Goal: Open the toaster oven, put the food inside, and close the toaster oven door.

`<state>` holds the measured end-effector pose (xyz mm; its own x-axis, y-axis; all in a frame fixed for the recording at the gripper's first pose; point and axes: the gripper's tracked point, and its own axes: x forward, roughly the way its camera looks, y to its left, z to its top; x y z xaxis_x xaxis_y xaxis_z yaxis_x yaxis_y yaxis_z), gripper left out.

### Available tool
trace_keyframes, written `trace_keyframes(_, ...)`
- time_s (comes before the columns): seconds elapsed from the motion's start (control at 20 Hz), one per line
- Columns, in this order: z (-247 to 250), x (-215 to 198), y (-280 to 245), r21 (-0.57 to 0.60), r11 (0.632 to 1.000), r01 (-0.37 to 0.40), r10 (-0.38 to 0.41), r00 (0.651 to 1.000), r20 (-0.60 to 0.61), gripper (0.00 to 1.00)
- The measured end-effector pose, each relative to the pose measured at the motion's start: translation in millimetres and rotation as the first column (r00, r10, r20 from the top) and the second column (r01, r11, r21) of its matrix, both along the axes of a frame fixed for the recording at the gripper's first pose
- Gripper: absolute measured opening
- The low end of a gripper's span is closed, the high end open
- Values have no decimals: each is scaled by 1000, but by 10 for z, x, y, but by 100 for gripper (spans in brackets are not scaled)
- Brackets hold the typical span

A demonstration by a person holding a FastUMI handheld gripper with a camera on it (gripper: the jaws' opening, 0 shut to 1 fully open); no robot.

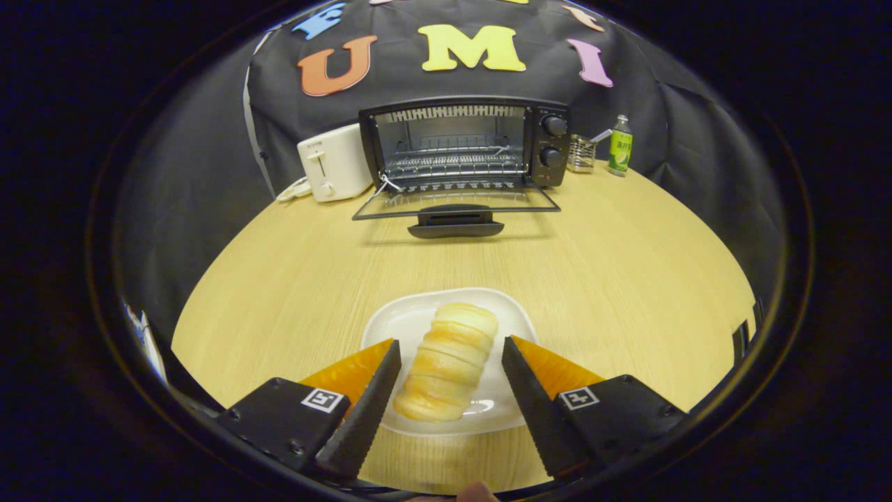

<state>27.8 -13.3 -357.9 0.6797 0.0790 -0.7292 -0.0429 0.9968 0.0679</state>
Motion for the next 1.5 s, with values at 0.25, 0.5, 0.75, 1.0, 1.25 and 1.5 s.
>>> trace_keyframes(0.25, -52, -24, 32, 16, 1000, 26, -25, 999, -39, 82)
trace_keyframes(0.5, -57, 22, -5, 53, 997, 63, -62, 998, -25, 54)
trace_keyframes(0.75, 388, 217, -63, 100, 992, 82, -89, 994, 70, 45)
trace_keyframes(1.0, 799, 668, -56, 168, 981, 95, -120, 982, 144, 45)
trace_keyframes(1.25, 1114, 1457, -63, 270, 955, 125, -183, 961, 205, 45)
trace_keyframes(1.5, 1032, 2354, -194, 327, 917, 226, -293, 940, 172, 45)
